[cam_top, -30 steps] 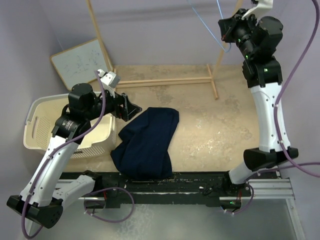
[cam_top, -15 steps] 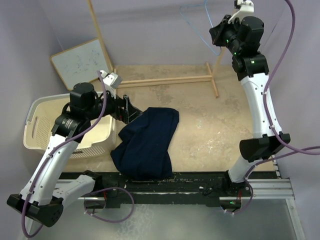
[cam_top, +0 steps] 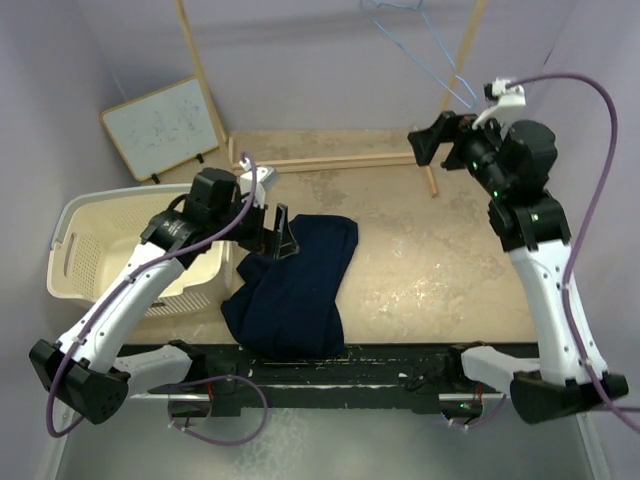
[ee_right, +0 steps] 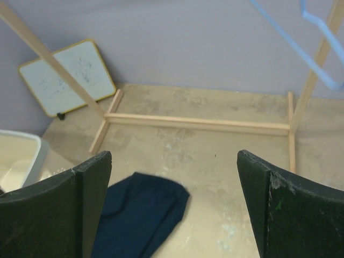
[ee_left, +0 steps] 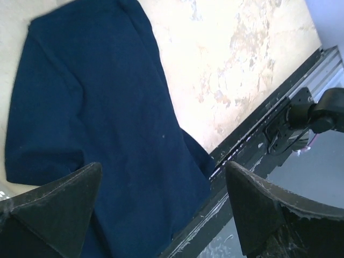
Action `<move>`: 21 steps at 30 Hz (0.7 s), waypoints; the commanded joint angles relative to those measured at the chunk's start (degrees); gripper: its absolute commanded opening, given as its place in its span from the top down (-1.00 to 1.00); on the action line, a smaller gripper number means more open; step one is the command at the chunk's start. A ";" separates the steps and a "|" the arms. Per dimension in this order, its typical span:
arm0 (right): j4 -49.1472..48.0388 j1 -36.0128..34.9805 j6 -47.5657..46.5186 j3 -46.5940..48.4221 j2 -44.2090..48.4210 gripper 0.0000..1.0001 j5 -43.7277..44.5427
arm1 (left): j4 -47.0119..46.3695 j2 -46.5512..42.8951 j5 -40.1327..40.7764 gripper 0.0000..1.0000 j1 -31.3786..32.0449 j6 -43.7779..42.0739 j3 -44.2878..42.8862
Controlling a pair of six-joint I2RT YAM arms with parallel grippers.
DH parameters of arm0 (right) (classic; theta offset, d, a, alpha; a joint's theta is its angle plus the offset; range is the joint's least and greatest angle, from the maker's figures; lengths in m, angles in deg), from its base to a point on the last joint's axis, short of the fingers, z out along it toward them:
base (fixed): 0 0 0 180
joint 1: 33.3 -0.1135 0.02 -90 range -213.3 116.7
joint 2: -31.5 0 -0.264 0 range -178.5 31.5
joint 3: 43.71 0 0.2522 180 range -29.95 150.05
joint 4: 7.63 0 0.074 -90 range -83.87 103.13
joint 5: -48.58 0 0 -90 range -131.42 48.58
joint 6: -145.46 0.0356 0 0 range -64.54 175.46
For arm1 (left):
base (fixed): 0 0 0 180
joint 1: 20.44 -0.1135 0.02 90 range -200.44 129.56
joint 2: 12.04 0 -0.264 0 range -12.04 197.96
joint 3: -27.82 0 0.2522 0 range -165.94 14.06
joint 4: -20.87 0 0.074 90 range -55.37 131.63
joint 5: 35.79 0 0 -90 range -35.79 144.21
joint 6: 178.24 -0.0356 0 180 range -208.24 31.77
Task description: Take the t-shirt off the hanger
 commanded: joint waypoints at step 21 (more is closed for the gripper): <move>6.60 -0.21 4.55 -27.99 33.10 -1.00 -7.74 | 0.19 22.49 34.52 -0.98 29.60 21.78 14.54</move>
